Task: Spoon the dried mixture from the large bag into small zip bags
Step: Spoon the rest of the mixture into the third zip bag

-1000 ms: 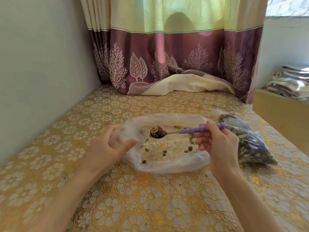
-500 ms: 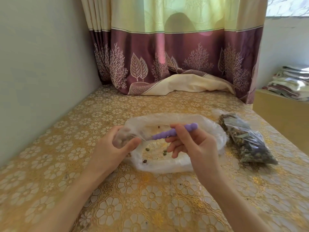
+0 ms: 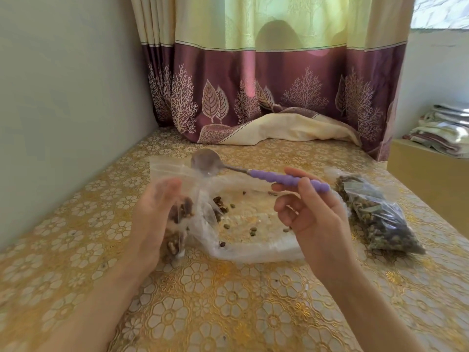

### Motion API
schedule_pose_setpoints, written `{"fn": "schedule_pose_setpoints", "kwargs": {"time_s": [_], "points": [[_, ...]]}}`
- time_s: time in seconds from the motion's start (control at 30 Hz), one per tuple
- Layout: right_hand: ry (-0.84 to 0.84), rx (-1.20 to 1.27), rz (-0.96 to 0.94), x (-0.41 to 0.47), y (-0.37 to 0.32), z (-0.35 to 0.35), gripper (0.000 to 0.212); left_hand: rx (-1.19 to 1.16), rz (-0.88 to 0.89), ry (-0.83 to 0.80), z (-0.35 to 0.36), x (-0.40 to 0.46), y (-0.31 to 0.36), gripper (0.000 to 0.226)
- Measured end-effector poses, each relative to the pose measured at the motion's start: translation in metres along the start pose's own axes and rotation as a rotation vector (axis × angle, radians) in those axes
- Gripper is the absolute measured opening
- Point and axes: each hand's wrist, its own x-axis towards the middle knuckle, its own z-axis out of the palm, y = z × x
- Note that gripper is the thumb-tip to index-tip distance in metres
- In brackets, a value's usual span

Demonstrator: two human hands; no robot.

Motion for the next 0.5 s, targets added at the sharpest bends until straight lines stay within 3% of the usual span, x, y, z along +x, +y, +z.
{"fn": "schedule_pose_setpoints", "kwargs": {"time_s": [0.1,0.23,0.37,0.5], "points": [[0.171,-0.017,0.013,0.004,-0.002,-0.006,0.023,-0.05,-0.021,0.021,-0.002,0.002,0.001,0.091],[0.317,-0.308,0.037,0.007,0.006,-0.015,0.02,-0.077,-0.005,0.047,0.0,0.001,0.004,0.086],[0.292,-0.523,0.117,0.008,0.019,-0.016,0.025,-0.074,0.015,0.057,0.0,0.002,0.003,0.079],[0.191,-0.573,0.189,0.007,0.022,-0.013,0.022,-0.067,0.029,0.066,-0.001,0.002,0.001,0.071]]}}
